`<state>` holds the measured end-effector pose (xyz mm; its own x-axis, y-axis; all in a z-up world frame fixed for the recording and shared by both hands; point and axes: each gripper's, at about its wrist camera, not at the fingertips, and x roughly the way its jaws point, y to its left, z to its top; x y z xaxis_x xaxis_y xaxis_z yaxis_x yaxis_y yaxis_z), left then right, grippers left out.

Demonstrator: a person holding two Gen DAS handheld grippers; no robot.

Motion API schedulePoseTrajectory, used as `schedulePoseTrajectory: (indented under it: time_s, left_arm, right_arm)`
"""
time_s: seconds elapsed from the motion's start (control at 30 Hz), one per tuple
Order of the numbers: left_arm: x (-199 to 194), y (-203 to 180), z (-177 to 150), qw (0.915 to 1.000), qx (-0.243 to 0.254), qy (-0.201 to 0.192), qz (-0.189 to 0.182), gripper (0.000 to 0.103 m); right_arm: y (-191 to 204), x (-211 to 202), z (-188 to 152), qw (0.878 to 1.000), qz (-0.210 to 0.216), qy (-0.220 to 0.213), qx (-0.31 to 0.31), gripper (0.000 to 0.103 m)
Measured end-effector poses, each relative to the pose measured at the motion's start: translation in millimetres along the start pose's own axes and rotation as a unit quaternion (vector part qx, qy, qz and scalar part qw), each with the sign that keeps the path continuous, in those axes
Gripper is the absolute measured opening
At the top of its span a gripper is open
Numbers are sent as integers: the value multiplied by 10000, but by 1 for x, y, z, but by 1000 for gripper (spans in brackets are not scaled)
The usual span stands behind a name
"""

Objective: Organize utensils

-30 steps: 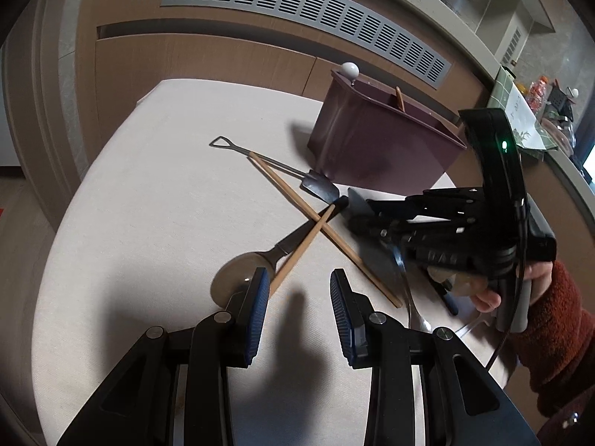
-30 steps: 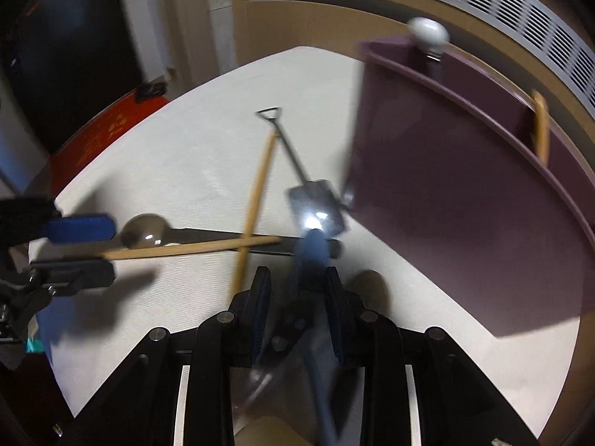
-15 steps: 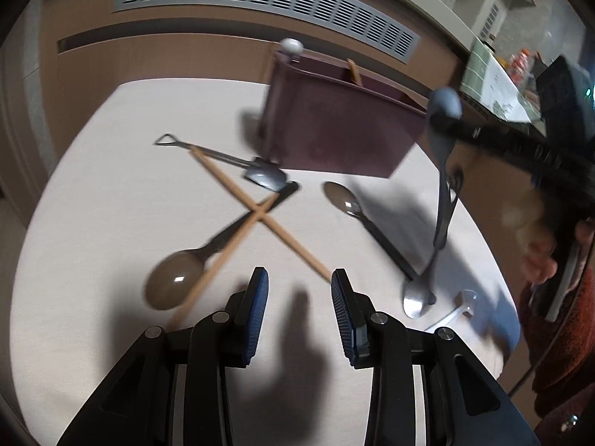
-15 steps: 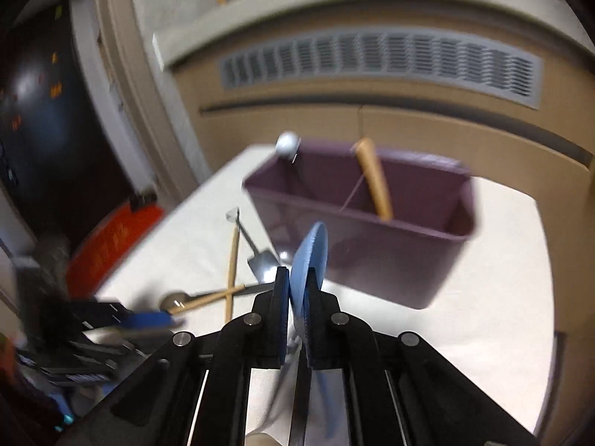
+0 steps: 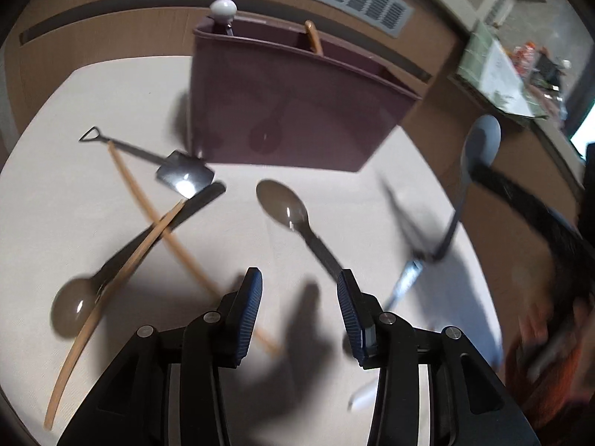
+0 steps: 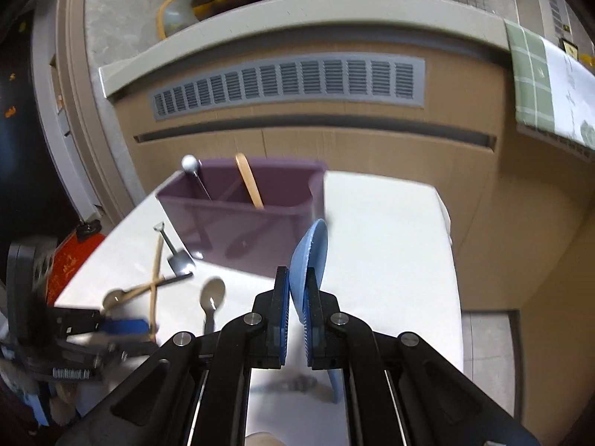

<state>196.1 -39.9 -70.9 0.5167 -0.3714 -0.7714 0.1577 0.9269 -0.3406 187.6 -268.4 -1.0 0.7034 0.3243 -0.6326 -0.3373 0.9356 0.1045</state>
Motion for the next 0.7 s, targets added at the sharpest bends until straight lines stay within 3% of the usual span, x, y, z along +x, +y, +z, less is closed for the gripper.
schedulePoseTrajectory:
  time_s: [0.17,0.3,0.43,0.5,0.57,0.7]
  left_arm:
    - [30,-11,27,9987,-124,18,489,43]
    - [50,-28,42,9977,256,59,623,43]
    - [59,-48,38,9935,911,33,684,43]
    - [60,-55,33,9892,1210,-37,822,43]
    - [57,-56,28,9870,1352,-55,863,43]
    - [47,-45,21,9875,1405,-27,710,43]
  right_arm:
    - [-7,1,-18,9998,-89,53,142,5]
    - [-13,1,-25,9998,-118,50,151,5]
    - [-20,19,-25,9986,209,463,132,8]
    - [-26,37,-26,9963,292,789,156,15]
    - [-32,51,-27,9945,211,1006,194,22]
    - [-27,80,-24,9917,-84,1271,-193,22]
